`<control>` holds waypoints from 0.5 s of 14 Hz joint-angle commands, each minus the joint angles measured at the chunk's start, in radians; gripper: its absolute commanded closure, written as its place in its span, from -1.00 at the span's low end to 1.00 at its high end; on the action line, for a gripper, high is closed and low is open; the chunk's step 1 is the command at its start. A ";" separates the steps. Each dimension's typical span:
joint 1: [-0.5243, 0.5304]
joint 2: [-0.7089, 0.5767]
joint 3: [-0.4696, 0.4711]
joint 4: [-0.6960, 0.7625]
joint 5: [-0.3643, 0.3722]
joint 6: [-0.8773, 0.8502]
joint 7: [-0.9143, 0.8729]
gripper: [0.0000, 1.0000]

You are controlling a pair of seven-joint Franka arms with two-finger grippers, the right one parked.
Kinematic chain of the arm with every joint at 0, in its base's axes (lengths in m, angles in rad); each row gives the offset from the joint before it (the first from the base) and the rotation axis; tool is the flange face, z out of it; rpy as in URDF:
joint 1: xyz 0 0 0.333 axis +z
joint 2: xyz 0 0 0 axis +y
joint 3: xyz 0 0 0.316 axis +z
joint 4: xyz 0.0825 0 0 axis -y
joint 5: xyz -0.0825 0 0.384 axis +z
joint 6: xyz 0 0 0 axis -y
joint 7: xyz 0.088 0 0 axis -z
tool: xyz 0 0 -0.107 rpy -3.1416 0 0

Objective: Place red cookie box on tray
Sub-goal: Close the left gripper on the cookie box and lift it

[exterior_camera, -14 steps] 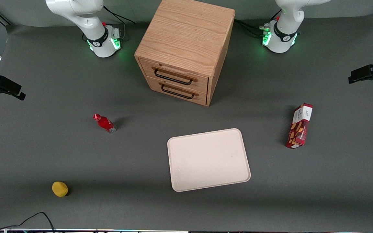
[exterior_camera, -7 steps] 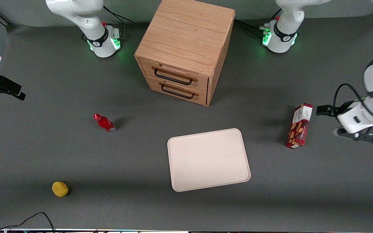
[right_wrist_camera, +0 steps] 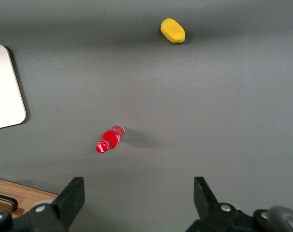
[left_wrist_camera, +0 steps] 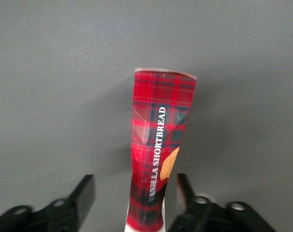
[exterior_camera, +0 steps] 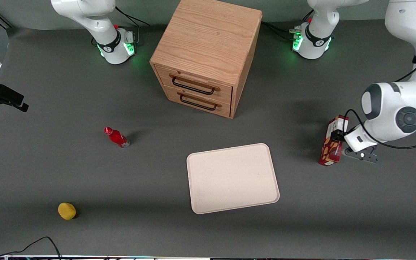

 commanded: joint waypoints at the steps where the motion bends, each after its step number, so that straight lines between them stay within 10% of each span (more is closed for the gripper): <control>1: -0.004 0.018 0.003 -0.023 -0.040 0.068 0.011 1.00; 7: -0.002 0.005 0.006 0.324 -0.138 -0.398 -0.103 1.00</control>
